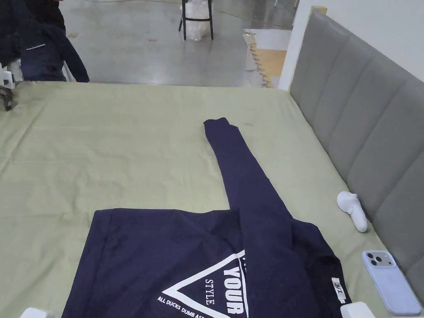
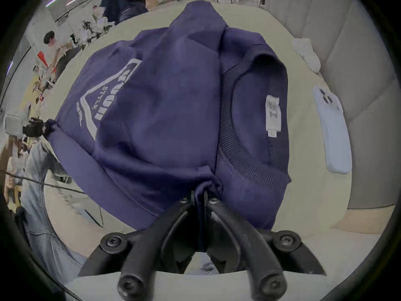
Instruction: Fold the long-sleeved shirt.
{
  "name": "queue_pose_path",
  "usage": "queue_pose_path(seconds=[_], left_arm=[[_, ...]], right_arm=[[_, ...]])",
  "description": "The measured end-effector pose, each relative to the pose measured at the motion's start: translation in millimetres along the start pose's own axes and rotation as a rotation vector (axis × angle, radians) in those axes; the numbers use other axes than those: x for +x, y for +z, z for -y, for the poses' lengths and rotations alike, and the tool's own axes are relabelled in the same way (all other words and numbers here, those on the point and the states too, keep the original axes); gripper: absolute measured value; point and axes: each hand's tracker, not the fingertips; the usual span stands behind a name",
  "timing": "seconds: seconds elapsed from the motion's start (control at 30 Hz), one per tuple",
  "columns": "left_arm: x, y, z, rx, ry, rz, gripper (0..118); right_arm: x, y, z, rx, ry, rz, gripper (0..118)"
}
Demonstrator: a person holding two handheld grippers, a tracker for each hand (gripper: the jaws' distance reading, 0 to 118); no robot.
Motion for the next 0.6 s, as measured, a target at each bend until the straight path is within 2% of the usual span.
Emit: queue_pose_path(seconds=[0.03,0.07,0.1,0.13,0.17,0.23,0.33,0.37,0.4,0.43,0.47,0.5,0.53,0.57,0.6], left_arm=[[-0.6,1.0,-0.4,-0.001,0.004,0.003,15],[-1.2,3.4,-0.5,0.011,0.008,-0.001,31],[-0.1,5.3,0.2,0.024,0.008,-0.015,61],[0.7,9.5,-0.6,0.032,0.005,-0.061,97],[0.0,15.8,-1.4,0.043,-0.002,-0.098,110],[-0.2,36.9,-8.2,0.142,-0.004,-0.105,109],[-1.6,62.5,-35.4,0.285,0.080,-0.115,109],[5.1,67.5,-48.5,0.329,0.101,-0.138,108],[9.5,69.8,-59.9,0.359,0.113,-0.157,105],[14.2,70.0,-73.8,0.394,0.119,-0.164,85],[18.5,69.4,-85.7,0.450,0.127,-0.148,56],[22.6,64.4,-96.8,0.513,0.133,-0.147,33],[27.6,58.4,-109.5,0.553,0.129,-0.143,21],[32.7,48.4,-123.4,0.576,0.113,-0.167,21],[37.6,40.5,-133.9,0.589,0.103,-0.203,7]], right_arm=[[1.0,0.6,-0.6,0.004,-0.005,0.004,23],[2.5,2.0,-0.9,0.012,-0.008,0.013,39],[3.8,5.2,-2.1,0.015,-0.011,0.030,67],[5.7,12.6,-5.5,0.021,-0.013,0.089,104],[6.9,19.9,-8.1,0.040,-0.023,0.117,118],[13.0,45.4,-16.8,0.182,-0.044,0.084,117],[16.6,75.4,-42.0,0.351,-0.110,0.117,117],[15.4,81.3,-53.4,0.412,-0.122,0.149,115],[14.3,85.0,-63.3,0.449,-0.131,0.167,104],[12.5,86.9,-75.0,0.503,-0.130,0.154,68],[5.1,84.7,-88.5,0.556,-0.117,0.148,26],[0.4,81.1,-98.7,0.600,-0.105,0.156,2],[-5.3,74.3,-111.4,0.634,-0.091,0.190,0],[-11.5,66.1,-124.9,0.688,-0.081,0.195,0],[-16.2,58.2,-140.5,0.685,-0.070,0.200,0]])
